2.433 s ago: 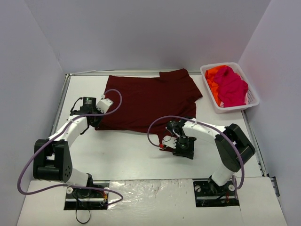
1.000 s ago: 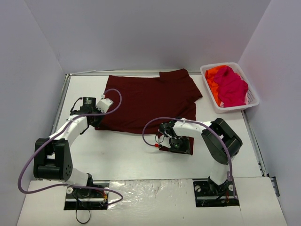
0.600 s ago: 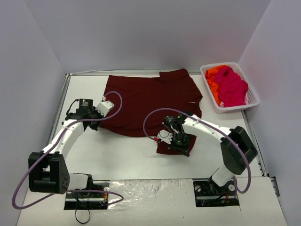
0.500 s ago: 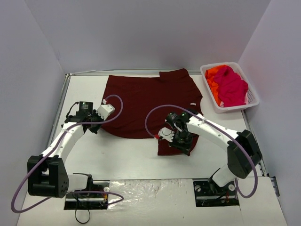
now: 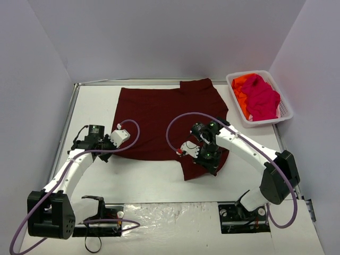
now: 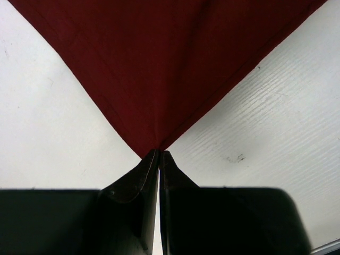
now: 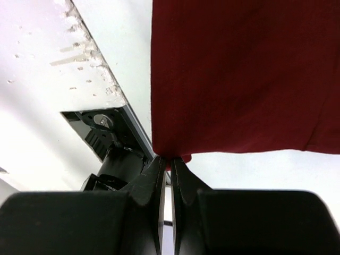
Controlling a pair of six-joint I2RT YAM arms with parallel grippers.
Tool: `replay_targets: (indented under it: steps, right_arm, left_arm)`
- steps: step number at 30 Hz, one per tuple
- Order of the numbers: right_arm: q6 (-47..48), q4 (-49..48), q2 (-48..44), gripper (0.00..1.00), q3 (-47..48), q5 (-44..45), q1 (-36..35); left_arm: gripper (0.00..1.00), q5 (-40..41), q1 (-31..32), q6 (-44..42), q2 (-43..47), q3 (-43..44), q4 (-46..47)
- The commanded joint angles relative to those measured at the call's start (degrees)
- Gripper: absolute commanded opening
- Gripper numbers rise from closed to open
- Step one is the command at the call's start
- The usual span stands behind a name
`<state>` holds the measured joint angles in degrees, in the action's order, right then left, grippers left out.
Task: Fold and stack the t-shirts
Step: Grap the side of the flattened tshirt closest away from the robot with both arms, then fold the flattened tshirt in 1/3 of the way
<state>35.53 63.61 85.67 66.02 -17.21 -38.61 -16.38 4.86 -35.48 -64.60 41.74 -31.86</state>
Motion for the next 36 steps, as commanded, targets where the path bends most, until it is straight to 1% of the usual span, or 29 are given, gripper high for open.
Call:
replay_targets:
  steps: [1, 5, 9, 15, 21, 22, 24, 25, 26, 29, 31, 36]
  right_arm:
    - [1.2, 4.2, -0.7, 0.0, 4.2, -0.9, 1.5]
    - [2.8, 3.8, 1.9, 0.0, 6.6, 0.9, 4.6]
    - [4.9, 3.4, 4.9, 0.0, 10.3, 2.7, 9.7]
    - [7.2, 3.5, 12.1, 0.0, 19.6, 4.6, 14.5]
    - [7.9, 4.1, 21.2, 0.0, 32.1, 5.7, 16.7]
    - [7.9, 4.2, 23.8, 0.0, 35.6, 6.0, 16.8]
    - [7.8, 4.2, 26.5, 0.0, 39.4, 7.5, 16.8]
    - [7.8, 4.3, 29.3, 0.0, 43.4, 8.0, 17.0]
    - [7.8, 4.3, 30.8, 0.0, 45.1, 9.4, 17.0]
    - [8.2, 4.3, 35.8, 0.0, 51.9, 11.5, 17.3]
    - [8.5, 4.3, 39.3, 0.0, 54.8, 12.2, 18.0]
    - [8.0, 4.2, 47.7, 0.0, 65.9, 11.7, 19.7]
  left_arm:
    - [0.02, 1.4, 0.1, 0.1, 0.8, 0.3, 0.6]
    - [0.02, 3.3, 0.1, 1.5, -1.2, 2.3, 2.6]
    - [0.02, 4.9, 0.1, 2.3, -3.1, 4.1, 4.5]
    - [0.02, 6.6, 0.1, 3.0, -8.1, 8.5, 6.1]
    - [0.02, 8.2, 0.1, 2.2, -14.3, 16.0, 5.2]
    - [0.02, 8.2, 0.1, 1.9, -15.2, 17.1, 4.8]
    - [0.02, 8.4, 0.1, 1.3, -17.7, 20.2, 4.3]
    - [0.03, 8.4, 0.2, 1.0, -18.6, 21.3, 3.7]
    - [0.02, 8.5, 0.1, 0.7, -20.4, 23.4, 3.3]
    - [0.02, 8.6, 0.1, 0.3, -24.0, 27.0, 2.5]
    - [0.02, 8.8, 0.1, -0.2, -27.0, 28.5, 2.4]
    - [0.02, 10.4, 0.2, -0.3, -33.7, 33.9, 1.5]
